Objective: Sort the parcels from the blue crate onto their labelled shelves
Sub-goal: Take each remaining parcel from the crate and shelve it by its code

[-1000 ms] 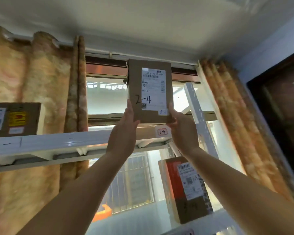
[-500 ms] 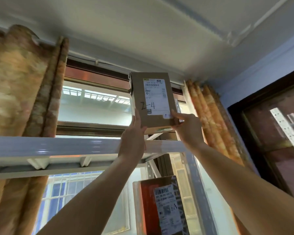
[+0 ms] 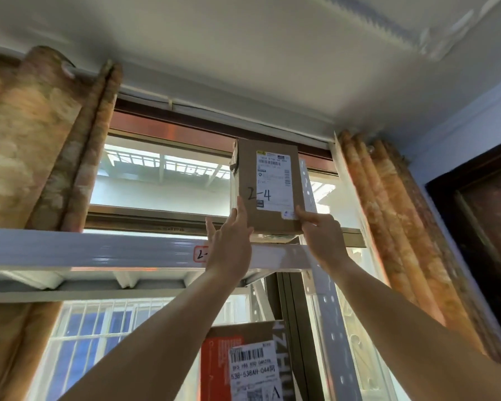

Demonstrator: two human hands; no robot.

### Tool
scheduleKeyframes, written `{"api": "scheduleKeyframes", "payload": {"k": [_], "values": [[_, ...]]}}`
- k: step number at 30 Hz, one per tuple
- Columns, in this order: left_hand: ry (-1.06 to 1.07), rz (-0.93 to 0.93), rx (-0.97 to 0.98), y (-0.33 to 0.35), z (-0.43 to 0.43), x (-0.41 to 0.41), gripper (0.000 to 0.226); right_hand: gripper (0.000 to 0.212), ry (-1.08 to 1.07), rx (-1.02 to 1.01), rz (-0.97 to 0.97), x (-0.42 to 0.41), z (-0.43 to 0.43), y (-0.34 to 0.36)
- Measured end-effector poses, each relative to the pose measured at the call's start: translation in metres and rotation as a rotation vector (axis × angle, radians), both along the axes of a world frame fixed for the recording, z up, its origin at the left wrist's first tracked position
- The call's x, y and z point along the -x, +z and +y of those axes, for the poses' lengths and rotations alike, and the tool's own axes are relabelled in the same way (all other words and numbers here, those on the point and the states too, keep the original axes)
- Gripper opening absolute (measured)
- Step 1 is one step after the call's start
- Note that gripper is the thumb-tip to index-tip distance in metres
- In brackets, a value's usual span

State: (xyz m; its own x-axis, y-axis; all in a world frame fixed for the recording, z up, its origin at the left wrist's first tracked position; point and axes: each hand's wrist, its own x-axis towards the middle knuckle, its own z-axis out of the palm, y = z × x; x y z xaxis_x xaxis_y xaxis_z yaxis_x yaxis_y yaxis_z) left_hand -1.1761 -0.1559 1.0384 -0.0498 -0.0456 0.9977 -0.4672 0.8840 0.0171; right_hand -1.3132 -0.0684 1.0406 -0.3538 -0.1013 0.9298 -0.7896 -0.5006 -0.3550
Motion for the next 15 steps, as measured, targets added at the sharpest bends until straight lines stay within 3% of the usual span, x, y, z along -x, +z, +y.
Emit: {"api": "scheduleKeyframes", "payload": {"k": [6,11,15], "values": [[0.08,-0.038,-0.058,-0.002,-0.008,0.02,0.07,0.038,0.053,-0.117,0.039,0.021,-0.023,-0.006],[0.252,-0.022,0.003,-0.005,-0.015,0.022,0.063,0.041,-0.094,-0.112,0.098,0.03,-0.036,-0.01],[0.357,-0.056,0.021,-0.011,-0.015,0.023,0.063,0.048,-0.415,-0.063,0.158,0.033,-0.043,-0.017]]}}
